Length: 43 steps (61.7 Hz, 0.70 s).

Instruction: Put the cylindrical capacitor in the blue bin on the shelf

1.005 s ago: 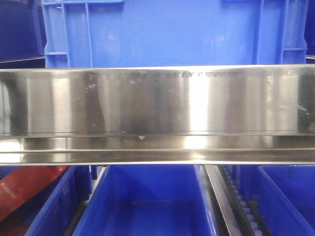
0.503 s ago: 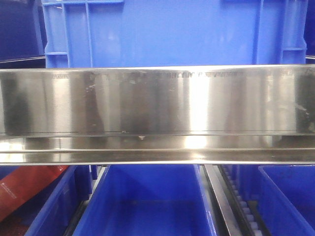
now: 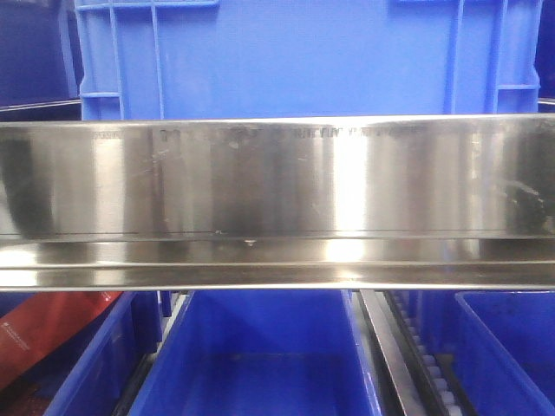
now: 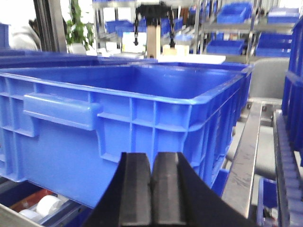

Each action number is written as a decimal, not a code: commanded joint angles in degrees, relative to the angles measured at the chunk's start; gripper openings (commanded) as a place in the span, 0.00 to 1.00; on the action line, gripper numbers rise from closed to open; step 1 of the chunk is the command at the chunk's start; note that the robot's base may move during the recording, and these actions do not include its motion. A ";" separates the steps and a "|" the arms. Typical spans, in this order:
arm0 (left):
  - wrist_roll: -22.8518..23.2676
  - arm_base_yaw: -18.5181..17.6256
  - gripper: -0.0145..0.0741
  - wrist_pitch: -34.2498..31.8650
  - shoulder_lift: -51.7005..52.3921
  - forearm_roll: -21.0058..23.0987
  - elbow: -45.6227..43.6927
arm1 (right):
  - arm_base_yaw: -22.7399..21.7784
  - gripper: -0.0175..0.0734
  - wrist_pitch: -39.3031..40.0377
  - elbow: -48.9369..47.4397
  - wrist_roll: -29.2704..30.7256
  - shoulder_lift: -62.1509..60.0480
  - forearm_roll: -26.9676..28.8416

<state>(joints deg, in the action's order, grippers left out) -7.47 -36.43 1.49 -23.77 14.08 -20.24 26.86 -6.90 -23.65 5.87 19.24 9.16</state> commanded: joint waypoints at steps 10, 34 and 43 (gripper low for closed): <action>0.05 -0.19 0.04 -1.49 3.75 0.42 0.92 | 0.09 0.01 1.57 0.41 0.11 -4.15 0.10; 0.05 -0.19 0.04 -1.49 3.75 0.42 0.92 | -0.58 0.01 1.89 1.36 -0.54 -4.48 -2.91; 0.05 -0.08 0.04 -1.49 3.74 0.42 0.92 | -6.41 0.01 3.12 6.88 -0.55 -8.03 -3.54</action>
<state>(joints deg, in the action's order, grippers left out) -7.47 -36.43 1.04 -20.38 14.08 -19.29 23.63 -4.92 -19.79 5.52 13.15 6.56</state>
